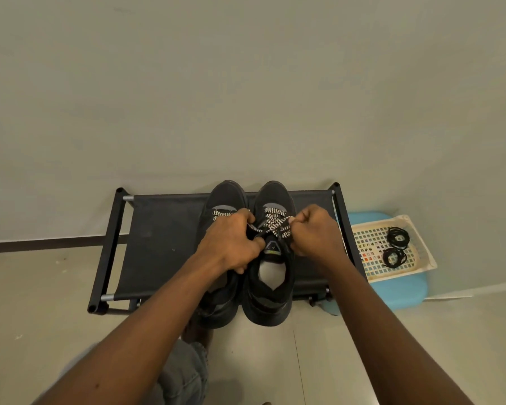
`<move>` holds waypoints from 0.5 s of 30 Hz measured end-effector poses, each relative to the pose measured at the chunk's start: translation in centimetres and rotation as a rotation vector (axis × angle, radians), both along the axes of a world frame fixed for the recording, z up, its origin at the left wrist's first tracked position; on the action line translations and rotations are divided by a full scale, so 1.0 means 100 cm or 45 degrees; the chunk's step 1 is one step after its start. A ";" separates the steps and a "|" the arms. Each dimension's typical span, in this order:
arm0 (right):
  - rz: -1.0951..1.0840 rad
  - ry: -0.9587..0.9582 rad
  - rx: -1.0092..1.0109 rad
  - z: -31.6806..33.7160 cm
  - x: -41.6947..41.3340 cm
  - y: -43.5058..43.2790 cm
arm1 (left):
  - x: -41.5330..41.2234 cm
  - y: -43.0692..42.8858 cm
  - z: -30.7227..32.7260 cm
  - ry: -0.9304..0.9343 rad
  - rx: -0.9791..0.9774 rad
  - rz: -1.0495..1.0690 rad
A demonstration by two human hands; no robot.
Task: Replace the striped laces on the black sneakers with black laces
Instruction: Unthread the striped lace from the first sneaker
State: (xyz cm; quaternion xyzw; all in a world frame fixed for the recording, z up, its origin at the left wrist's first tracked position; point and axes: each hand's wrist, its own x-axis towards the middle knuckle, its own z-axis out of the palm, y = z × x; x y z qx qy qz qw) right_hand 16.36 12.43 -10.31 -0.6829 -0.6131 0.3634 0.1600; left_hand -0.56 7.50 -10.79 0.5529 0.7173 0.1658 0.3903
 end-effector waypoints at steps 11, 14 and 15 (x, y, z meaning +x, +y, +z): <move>0.510 -0.566 0.392 0.010 -0.016 -0.010 | 0.005 -0.001 -0.010 0.233 0.185 -0.021; 0.532 -0.537 0.392 0.011 -0.016 -0.010 | 0.007 0.001 -0.011 0.282 0.252 -0.063; 0.530 -0.470 0.362 0.011 -0.015 -0.009 | 0.007 0.002 -0.011 0.288 0.264 -0.073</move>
